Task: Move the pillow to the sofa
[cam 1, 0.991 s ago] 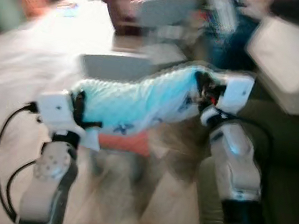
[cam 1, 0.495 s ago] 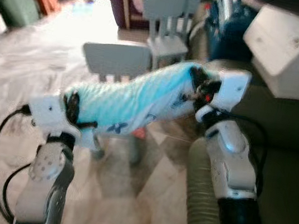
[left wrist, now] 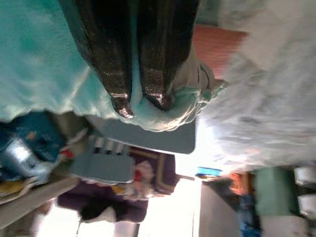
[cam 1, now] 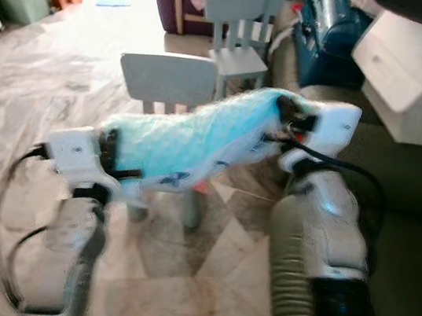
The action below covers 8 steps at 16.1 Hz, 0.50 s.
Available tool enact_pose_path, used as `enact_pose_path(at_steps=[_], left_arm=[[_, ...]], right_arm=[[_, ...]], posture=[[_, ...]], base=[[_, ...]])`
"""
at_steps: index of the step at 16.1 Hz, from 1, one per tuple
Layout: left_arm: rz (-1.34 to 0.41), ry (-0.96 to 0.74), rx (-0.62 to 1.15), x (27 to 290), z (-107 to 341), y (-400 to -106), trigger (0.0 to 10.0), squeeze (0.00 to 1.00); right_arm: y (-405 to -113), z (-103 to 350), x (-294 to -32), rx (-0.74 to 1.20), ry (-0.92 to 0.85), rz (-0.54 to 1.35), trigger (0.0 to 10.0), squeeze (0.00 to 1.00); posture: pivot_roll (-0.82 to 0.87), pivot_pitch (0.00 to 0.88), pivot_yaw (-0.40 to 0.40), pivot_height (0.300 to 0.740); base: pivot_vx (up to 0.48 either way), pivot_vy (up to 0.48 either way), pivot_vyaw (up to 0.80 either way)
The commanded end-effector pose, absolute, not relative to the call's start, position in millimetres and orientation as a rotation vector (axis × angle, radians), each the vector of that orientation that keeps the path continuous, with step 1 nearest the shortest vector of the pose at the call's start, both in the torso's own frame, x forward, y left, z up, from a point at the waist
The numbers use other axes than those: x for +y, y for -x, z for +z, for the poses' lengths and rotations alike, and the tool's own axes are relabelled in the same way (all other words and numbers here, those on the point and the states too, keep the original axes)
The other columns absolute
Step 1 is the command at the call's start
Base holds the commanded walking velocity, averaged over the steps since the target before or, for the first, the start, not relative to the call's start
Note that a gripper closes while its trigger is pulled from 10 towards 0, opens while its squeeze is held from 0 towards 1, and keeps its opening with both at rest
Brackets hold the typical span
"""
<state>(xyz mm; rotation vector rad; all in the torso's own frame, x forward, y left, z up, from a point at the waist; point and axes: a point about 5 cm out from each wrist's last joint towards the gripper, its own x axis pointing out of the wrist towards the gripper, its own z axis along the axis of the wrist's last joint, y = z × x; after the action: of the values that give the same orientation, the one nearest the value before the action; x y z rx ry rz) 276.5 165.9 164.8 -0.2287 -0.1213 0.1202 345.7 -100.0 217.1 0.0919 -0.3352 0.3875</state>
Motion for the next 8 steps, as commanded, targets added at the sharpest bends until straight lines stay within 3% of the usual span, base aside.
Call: enact_pose_path(at_steps=[1, 3, 4, 5, 6, 7, 8], left_arm=[[0.100, 0.238, -0.134, 161.7, 168.4, -275.9, 0.0, 0.00], [0.103, 0.235, -0.123, 162.2, 167.0, -275.4, 0.0, 0.00], [0.103, 0.234, -0.120, 162.2, 166.4, -275.1, 0.0, 0.00], [0.101, 0.232, -0.121, 162.3, 166.5, -275.0, 0.0, 0.00], [0.101, 0.230, -0.120, 162.4, 166.8, -275.3, 0.0, 0.00], [0.099, 0.229, -0.120, 162.8, 166.9, -275.7, 0.0, 0.00], [0.092, 0.234, -0.119, 163.1, 167.1, -276.2, 0.0, 0.00]], right_arm=[[-345.9, 223.0, -104.4, -0.359, -0.090, 0.381, 0.6, 0.00], [-345.5, 221.9, -103.9, -0.355, -0.091, 0.384, 3.7, 0.00], [-345.4, 221.4, -103.8, -0.352, -0.092, 0.384, 4.0, 0.00], [-345.5, 221.5, -103.7, -0.351, -0.092, 0.385, 5.0, 0.00], [-345.8, 221.7, -103.6, -0.351, -0.091, 0.385, 7.0, 0.00], [-346.0, 221.9, -103.3, -0.350, -0.090, 0.386, 10.0, 0.00], [-346.2, 222.1, -103.0, -0.348, -0.085, 0.389, 10.0, 0.00]], posture=[[-0.22, 0.073, 0.092, 0.740], [-0.22, 0.076, 0.092, 0.740], [-0.22, 0.077, 0.092, 0.740], [-0.22, 0.079, 0.092, 0.740], [-0.22, 0.081, 0.091, 0.740], [-0.22, 0.082, 0.090, 0.740], [-0.23, 0.087, 0.090, 0.740]], base=[[0.000, 0.480, 0.00], [0.000, 0.480, 0.00], [0.000, 0.480, 0.00], [0.000, 0.480, 0.00], [0.000, 0.480, 0.00], [0.000, 0.480, 0.00], [0.000, 0.480, 0.00]])
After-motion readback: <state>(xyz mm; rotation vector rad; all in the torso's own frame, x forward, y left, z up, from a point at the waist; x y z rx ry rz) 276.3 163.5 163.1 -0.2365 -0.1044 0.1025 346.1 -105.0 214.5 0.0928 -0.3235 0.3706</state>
